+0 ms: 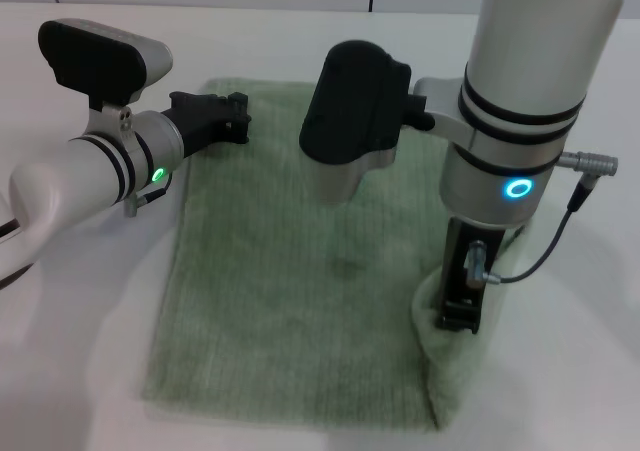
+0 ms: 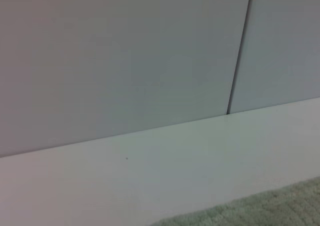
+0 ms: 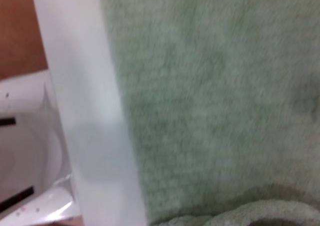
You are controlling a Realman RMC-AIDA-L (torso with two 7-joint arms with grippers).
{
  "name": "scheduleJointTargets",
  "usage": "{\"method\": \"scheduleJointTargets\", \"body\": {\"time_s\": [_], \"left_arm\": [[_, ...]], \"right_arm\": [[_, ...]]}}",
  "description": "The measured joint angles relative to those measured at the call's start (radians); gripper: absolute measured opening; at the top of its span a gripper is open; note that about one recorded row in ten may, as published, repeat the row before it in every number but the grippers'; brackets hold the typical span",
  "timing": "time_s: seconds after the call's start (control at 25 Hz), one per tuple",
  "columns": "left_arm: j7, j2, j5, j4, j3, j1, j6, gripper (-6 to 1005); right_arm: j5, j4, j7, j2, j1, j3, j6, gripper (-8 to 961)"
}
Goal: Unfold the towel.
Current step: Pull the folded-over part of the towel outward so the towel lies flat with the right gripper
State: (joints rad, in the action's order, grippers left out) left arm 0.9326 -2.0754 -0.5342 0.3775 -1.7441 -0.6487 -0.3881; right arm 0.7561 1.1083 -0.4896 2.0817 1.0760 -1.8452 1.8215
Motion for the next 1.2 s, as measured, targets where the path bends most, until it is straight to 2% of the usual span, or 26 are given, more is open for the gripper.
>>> {"method": "scheduleJointTargets", "body": {"time_s": [0.4, 0.88, 1.2], "left_arm": [[0.000, 0.000, 0.003, 0.000, 0.001, 0.000, 0.000, -2], [0.000, 0.001, 0.002, 0.001, 0.005, 0.001, 0.002, -2], [0.000, 0.002, -0.002, 0.002, 0.008, 0.001, 0.001, -2]], "right_arm": [[0.008, -0.029, 0.003, -0.004, 0.042, -0.056, 0.053, 39], [0.034, -0.190, 0.000, -0.003, 0.113, -0.240, 0.060, 42], [0.102, -0.214, -0.001, -0.002, 0.145, -0.307, 0.060, 44]]}}
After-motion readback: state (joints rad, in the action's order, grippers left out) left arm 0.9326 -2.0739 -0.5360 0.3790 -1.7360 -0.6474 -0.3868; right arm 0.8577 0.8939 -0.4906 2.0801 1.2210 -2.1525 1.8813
